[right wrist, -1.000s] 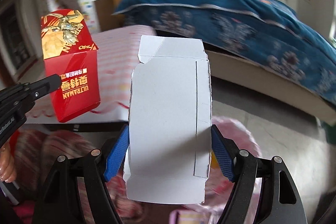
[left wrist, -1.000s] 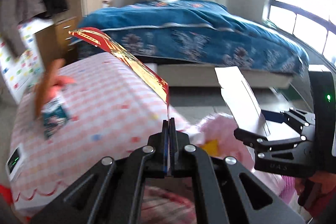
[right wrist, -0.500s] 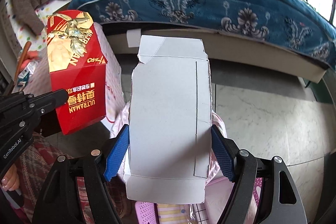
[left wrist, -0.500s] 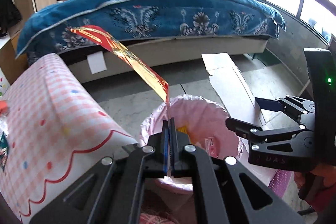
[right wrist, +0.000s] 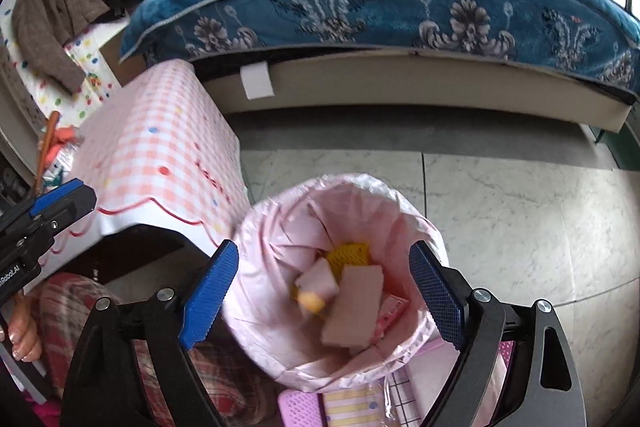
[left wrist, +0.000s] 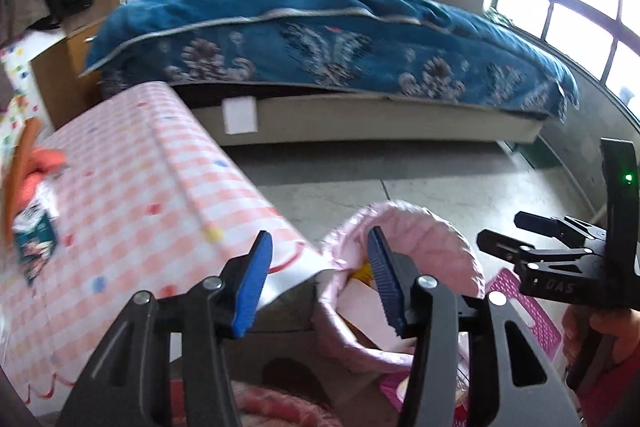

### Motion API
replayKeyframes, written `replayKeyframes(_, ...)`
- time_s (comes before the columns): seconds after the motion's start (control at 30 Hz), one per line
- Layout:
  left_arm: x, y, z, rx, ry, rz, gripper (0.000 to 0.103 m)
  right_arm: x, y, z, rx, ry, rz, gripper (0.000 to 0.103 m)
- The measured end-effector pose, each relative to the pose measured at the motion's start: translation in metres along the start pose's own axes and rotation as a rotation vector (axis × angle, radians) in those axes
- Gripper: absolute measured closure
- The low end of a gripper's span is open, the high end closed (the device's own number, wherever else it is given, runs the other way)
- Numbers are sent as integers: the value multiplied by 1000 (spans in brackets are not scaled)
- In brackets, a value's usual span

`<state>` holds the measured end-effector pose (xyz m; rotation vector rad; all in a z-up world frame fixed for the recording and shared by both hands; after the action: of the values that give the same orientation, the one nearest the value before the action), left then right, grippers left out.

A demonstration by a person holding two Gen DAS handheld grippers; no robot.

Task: Collect trash
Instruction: 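Move both tools back over the table toward the remaining items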

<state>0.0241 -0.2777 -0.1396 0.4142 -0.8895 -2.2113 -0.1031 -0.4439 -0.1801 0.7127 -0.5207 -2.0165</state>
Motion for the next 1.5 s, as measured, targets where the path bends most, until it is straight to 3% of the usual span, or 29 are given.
replayKeyframes(0.27, -57, -10, 50, 54, 89, 114, 50, -64, 18, 16, 32, 76, 131, 17)
replayKeyframes(0.4, -91, -23, 72, 63, 164, 179, 44, -104, 25, 21, 41, 111, 218, 17)
replayKeyframes(0.7, -172, -53, 107, 61, 346, 297, 42, -196, 33, 13, 39, 216, 376, 17)
replayKeyframes(0.97, -239, -80, 135, 65, 502, 387, 41, -281, 31, -7, 24, 292, 498, 30)
replayKeyframes(1.23, -281, -112, 158, 42, 611, 466, 38, -348, 23, -22, 21, 343, 606, 33)
replayKeyframes(1.5, -313, -135, 171, 23, 666, 537, 37, -395, 23, -36, 21, 357, 658, 35)
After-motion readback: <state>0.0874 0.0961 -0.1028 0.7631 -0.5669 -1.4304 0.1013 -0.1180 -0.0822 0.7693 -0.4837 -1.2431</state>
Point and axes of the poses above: each gripper's, at about its wrist camera, not at the fingertips, and z roughly against the way its jaws point, x to its right, y to its top, the point moved 4 cm from there along -z, roughly the way its jaws point, and after that the axes turned 7 degrees about y, right-handed, at the moved point
